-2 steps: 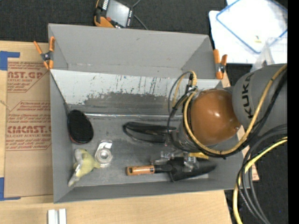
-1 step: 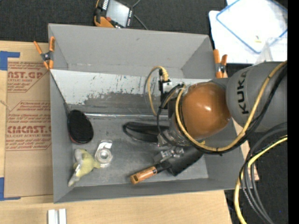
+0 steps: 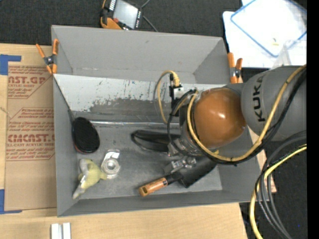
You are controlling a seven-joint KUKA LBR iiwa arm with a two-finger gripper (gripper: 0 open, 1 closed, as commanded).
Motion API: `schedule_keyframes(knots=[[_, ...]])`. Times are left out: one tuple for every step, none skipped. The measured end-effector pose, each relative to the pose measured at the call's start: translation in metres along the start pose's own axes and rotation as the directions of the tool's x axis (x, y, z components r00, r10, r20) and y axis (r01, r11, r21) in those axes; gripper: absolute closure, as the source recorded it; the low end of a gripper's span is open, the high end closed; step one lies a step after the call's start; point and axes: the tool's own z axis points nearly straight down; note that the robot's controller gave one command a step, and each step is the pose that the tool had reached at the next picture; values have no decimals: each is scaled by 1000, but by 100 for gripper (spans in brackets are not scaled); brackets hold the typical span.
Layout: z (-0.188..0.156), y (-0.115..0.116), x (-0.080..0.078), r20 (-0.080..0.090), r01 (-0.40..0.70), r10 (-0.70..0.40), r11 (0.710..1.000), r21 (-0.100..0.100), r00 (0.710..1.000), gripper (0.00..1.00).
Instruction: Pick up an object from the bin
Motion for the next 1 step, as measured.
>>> schedule_keyframes(knots=[[-12,24,7,5,0,0,1000,8,1000,100]])
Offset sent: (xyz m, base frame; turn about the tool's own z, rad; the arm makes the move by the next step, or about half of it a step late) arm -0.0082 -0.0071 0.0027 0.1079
